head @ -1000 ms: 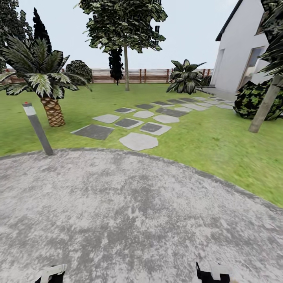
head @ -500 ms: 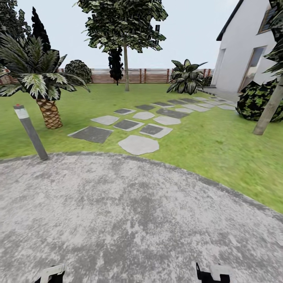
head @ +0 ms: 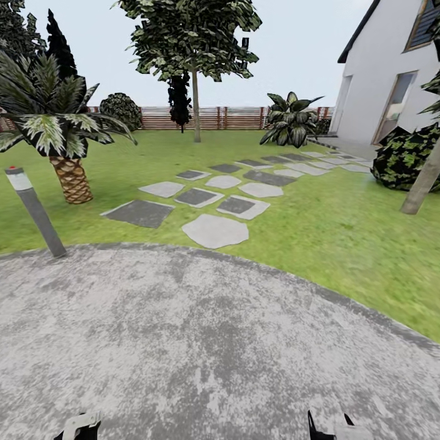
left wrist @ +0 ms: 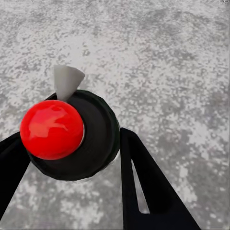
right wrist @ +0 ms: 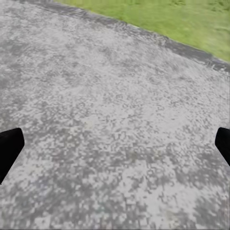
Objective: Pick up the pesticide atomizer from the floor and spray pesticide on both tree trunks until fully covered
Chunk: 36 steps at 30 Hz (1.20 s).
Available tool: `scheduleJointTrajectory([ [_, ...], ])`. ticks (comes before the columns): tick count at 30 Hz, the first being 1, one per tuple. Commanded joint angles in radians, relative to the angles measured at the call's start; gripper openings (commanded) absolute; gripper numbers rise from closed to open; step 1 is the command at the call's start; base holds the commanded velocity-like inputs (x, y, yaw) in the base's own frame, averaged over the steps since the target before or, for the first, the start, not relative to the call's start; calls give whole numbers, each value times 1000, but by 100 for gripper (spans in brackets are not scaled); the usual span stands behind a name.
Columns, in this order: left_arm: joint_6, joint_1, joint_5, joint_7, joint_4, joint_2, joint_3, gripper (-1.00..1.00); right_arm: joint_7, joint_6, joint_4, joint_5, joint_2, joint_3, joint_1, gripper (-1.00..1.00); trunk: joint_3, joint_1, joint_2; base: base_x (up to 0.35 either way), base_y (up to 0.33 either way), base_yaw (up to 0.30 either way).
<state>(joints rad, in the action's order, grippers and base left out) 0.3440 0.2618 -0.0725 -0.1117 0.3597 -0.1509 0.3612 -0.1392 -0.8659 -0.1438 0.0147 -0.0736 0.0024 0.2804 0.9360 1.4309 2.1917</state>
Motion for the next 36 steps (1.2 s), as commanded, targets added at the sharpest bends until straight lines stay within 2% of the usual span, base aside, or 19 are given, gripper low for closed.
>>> scheduleJointTrajectory([
  [1, 4, 1, -7, -6, -1, 1, 9, -100, -3, -1, 10, 2, 0, 1, 0, 100, 1, 0, 0, 340, 0, 0],
  [5, 4, 1, -4, -6, -1, 1, 9, -100, -3, 1, 83, 2, 12, 1, 0, 100, 1, 0, 0, 340, 0, 0],
  [9, 3, 1, -3, -6, -1, 1, 9, -100, -2, 1, 111, 2, 20, 0, 0, 100, 1, 0, 0, 340, 0, 0],
  [22, 3, 1, -3, -6, -1, 1, 9, -100, -4, 2, 105, -3, 45, -1, 0, 100, 1, 0, 0, 340, 0, 0],
  [26, 3, 1, -2, -6, -1, 1, 9, -100, -1, 2, 104, -2, 65, -1, 0, 100, 1, 0, 0, 340, 0, 0],
  [36, 3, 1, -2, -6, -1, 1, 9, -100, 8, 1, 99, -2, 65, -2, 0, 100, 1, 0, 0, 340, 0, 0],
])
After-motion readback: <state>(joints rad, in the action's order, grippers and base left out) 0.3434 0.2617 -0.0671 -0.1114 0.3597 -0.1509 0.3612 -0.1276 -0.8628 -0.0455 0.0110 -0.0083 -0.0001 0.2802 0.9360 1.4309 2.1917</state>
